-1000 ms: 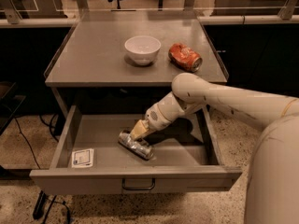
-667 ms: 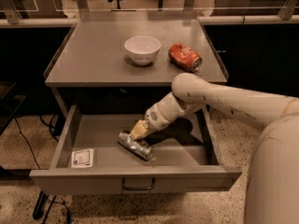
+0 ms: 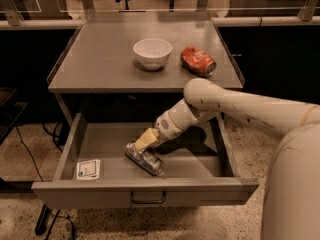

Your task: Place redbull can into top drawer

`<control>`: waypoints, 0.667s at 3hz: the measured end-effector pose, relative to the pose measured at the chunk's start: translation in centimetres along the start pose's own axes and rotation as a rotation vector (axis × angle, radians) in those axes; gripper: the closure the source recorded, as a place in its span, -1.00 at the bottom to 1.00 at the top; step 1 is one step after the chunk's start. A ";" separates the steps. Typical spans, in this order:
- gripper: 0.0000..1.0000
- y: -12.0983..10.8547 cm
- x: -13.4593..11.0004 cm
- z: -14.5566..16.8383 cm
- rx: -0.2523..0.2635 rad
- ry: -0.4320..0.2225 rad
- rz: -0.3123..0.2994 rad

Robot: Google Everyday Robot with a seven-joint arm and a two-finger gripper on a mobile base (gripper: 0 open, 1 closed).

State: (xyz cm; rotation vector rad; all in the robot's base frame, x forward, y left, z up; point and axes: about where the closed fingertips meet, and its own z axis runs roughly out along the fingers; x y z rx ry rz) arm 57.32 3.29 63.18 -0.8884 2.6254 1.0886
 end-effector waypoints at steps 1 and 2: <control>-1.00 0.0 0.0 0.0 0.000 0.000 0.000; -1.00 0.0 0.0 0.0 0.000 0.000 0.000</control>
Offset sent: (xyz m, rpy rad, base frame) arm 0.0000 0.0000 0.0000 0.0000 0.0000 0.0000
